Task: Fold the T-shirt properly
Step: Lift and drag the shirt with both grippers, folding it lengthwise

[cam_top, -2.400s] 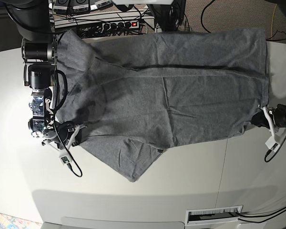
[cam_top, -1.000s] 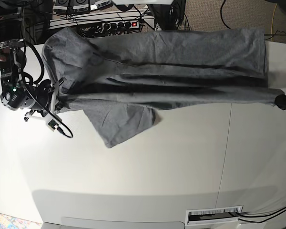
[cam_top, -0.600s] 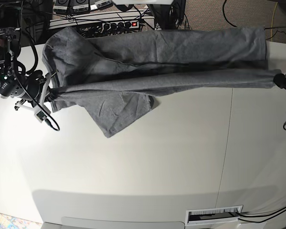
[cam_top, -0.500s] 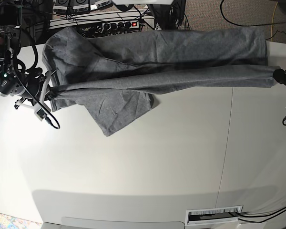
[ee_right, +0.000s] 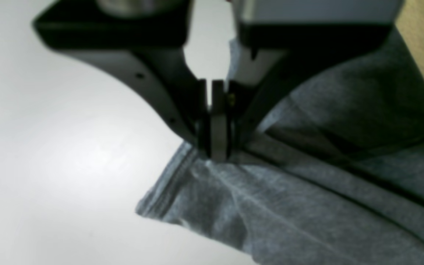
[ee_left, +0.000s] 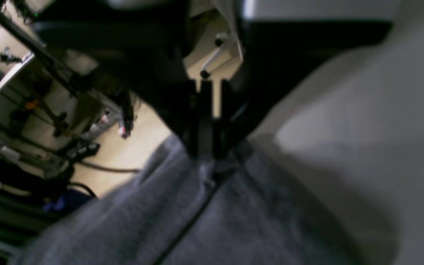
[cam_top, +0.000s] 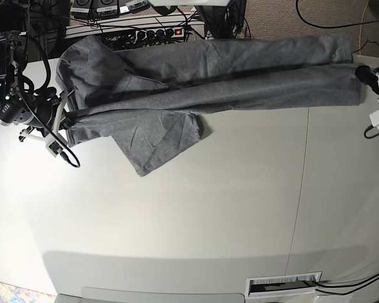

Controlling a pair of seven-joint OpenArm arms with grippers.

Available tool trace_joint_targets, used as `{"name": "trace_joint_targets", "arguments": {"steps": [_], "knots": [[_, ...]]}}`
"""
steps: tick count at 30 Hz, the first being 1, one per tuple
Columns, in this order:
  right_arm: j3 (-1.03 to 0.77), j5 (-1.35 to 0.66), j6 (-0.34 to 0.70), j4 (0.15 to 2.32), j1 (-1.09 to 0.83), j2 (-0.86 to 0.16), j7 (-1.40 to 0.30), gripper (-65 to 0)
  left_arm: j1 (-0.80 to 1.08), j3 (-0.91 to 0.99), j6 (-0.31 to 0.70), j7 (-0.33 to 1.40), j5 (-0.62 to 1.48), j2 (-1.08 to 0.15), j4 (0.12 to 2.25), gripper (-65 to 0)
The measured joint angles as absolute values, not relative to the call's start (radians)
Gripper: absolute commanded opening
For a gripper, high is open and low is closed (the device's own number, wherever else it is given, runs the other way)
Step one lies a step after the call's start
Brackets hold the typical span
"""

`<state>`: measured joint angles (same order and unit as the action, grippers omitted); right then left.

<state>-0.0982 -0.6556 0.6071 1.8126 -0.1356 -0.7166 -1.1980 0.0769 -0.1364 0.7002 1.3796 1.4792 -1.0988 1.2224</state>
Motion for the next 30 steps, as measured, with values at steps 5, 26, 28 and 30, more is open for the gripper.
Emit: {"name": "trace_joint_targets", "arguments": {"steps": [5,26,28,30], "knots": [[-0.098,-0.655,0.607,1.812,-0.136,-0.717,-1.216,-65.0,0.091,-0.136,0.700,1.380,1.475,-1.058,1.229,-65.0],[-0.098,-0.632,0.607,1.812,-0.203,-0.717,-1.256,-61.4,0.089,-0.136,0.700,1.308,1.468,-1.021,1.278,-44.2],[-0.098,-0.603,0.607,1.812,-0.205,-0.717,-1.256,-60.8,0.089,-0.136,0.700,1.308,1.467,-1.002,1.278,-44.2],[-0.098,-0.575,0.607,1.812,-0.208,-0.717,-1.256,-55.5,0.089,-0.136,0.700,1.296,1.472,-0.977,1.279,-44.2]]}}
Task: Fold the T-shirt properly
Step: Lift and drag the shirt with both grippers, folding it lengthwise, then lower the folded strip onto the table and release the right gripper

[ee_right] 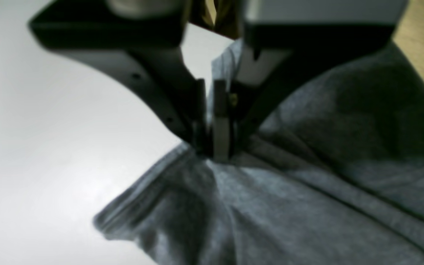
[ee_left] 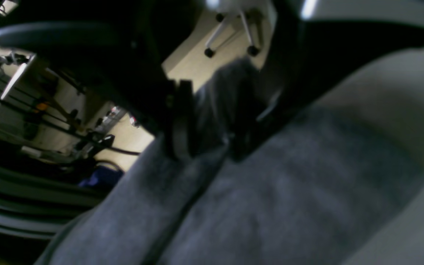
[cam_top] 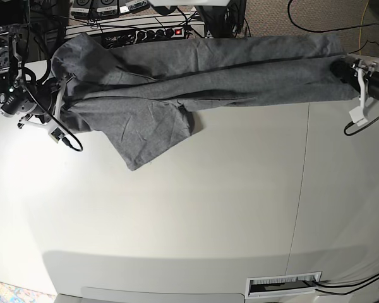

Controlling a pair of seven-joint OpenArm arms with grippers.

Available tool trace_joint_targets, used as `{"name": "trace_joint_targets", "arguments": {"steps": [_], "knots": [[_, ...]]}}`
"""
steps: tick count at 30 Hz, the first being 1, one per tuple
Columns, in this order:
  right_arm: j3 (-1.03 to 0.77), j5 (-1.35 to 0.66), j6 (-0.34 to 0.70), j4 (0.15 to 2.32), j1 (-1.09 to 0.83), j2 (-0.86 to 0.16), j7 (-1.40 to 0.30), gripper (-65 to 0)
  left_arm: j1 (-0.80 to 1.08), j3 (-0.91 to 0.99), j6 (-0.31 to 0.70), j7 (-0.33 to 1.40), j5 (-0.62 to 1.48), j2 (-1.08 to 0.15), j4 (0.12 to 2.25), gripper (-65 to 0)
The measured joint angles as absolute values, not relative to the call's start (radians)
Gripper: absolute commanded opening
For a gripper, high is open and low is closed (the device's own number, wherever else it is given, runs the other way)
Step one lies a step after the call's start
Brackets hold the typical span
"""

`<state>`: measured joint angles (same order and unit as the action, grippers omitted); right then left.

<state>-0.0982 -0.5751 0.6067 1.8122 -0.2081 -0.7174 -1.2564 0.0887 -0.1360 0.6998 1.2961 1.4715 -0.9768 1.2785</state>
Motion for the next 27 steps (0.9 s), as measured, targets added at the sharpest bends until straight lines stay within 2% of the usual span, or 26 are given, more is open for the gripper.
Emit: {"name": "trace_joint_targets", "arguments": {"steps": [2,8,12,18,22,27], "knots": [[-0.098,-0.546,0.607,1.812,-0.211,-0.717,-1.240,-49.0,0.088,-0.136,0.700,1.272,1.477,-0.956,1.279,-44.2],[-0.098,-0.527,0.606,1.812,-0.211,-0.717,-1.223,-48.9,0.087,-0.134,0.701,1.247,1.486,-0.923,1.281,-44.4],[-0.098,-0.504,0.609,1.783,-0.210,-0.717,-1.146,-49.1,0.088,-0.134,0.708,1.178,1.448,-0.916,1.283,-44.4],[-0.098,-0.470,0.607,1.666,-0.211,-0.717,-1.065,-58.0,0.086,-0.134,0.715,1.039,1.325,-0.916,1.288,-44.7],[-0.098,-0.470,0.607,1.626,-0.211,-0.717,-1.007,-64.0,0.086,-0.131,0.715,1.010,1.301,-0.915,1.288,-48.3],[-0.098,-0.461,0.607,1.573,-0.209,-0.716,-0.909,-65.0,0.086,-0.130,0.715,0.936,1.238,-0.915,1.289,-48.3]]}}
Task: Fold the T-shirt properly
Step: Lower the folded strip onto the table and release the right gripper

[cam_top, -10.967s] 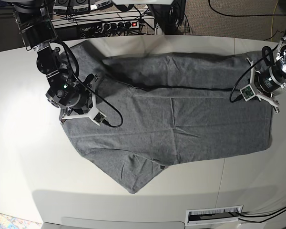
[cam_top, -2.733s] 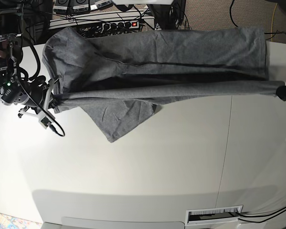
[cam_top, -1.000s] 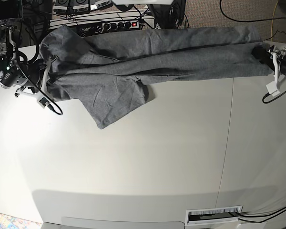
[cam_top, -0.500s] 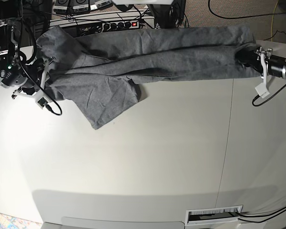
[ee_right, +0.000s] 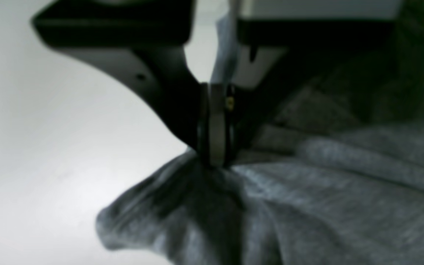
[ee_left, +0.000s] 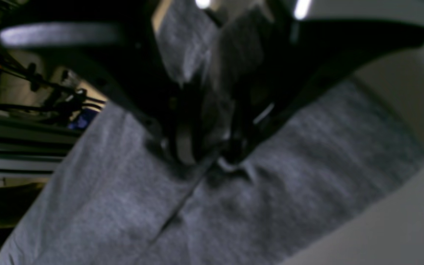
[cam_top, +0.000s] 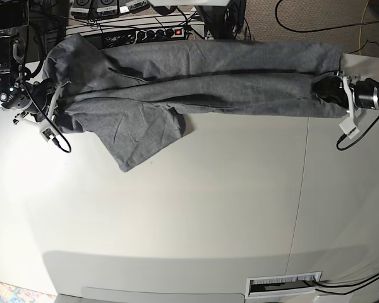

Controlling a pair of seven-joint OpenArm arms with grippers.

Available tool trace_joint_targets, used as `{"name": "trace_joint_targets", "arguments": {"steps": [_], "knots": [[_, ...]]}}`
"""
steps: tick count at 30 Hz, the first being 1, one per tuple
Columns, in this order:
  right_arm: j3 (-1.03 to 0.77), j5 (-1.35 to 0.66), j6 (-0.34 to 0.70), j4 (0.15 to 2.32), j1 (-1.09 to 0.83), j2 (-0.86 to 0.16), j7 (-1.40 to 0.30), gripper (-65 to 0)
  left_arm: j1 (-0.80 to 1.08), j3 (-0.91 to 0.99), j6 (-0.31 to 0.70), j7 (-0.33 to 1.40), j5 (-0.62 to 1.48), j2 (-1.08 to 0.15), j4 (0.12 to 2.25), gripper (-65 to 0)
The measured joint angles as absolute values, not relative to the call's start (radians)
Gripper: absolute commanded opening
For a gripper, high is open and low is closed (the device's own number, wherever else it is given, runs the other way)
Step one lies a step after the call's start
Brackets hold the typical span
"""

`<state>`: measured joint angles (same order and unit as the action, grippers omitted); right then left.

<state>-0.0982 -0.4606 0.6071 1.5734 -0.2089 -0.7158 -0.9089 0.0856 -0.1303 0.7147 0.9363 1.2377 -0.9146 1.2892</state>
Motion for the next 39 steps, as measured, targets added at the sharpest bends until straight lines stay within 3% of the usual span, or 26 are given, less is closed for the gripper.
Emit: {"name": "trace_joint_targets", "arguments": {"steps": [11,28,32,39], "knots": [[-0.101,-0.397,0.611,1.410,-0.083,-0.665,-0.788,-65.0,0.085,-0.130,0.715,0.812,1.144,-0.910,1.289,-48.4],[-0.101,-0.288,0.607,1.300,0.072,-0.578,-0.729,-65.0,-0.062,-0.134,0.697,0.826,1.004,-0.847,1.278,-48.3],[-0.101,-0.293,0.606,1.302,0.075,-0.577,-0.794,-65.0,-0.063,-0.134,0.697,0.825,1.002,-0.847,1.278,-48.3],[-0.103,-0.461,0.601,1.483,0.077,-0.614,-1.095,-65.0,-0.065,-0.134,0.697,0.838,0.999,-0.848,1.278,-48.3]]}}
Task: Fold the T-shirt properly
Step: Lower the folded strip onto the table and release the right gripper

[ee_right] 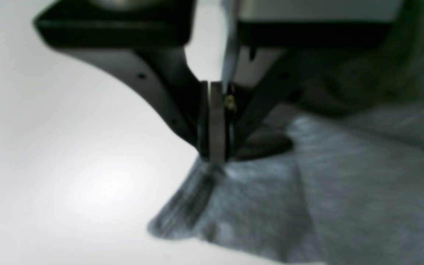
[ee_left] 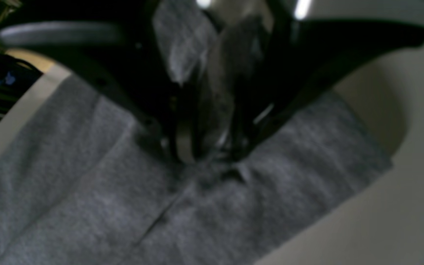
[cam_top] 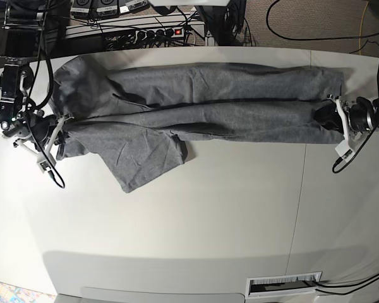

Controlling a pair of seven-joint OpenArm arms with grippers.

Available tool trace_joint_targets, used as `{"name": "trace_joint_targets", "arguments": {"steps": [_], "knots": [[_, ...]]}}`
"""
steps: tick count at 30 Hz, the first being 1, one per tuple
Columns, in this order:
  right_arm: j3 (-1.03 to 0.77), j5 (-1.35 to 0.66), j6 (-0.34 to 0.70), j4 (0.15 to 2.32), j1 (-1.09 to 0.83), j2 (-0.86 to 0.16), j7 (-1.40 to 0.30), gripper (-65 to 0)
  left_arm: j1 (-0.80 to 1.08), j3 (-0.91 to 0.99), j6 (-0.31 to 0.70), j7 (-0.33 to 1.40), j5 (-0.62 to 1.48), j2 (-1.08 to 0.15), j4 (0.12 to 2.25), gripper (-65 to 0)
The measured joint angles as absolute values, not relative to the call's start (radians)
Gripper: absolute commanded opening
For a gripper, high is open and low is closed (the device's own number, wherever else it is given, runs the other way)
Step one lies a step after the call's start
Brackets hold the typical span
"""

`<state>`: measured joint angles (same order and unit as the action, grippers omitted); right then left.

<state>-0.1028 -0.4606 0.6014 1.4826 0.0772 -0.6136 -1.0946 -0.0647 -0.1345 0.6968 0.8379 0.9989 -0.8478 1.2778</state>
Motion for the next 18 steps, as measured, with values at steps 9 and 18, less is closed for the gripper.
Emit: {"name": "trace_joint_targets", "arguments": {"steps": [9,18], "knots": [[-0.122,-0.439,0.607,1.692,0.091,-0.624,-1.027,-65.0,-0.064,-0.134,0.697,0.840,0.999,-0.848,1.278,-48.3],[-0.123,-0.365,0.608,1.500,0.175,-0.453,-0.860,-48.0,-0.062,-0.134,0.697,0.839,1.003,-0.842,1.278,-48.3]]}}
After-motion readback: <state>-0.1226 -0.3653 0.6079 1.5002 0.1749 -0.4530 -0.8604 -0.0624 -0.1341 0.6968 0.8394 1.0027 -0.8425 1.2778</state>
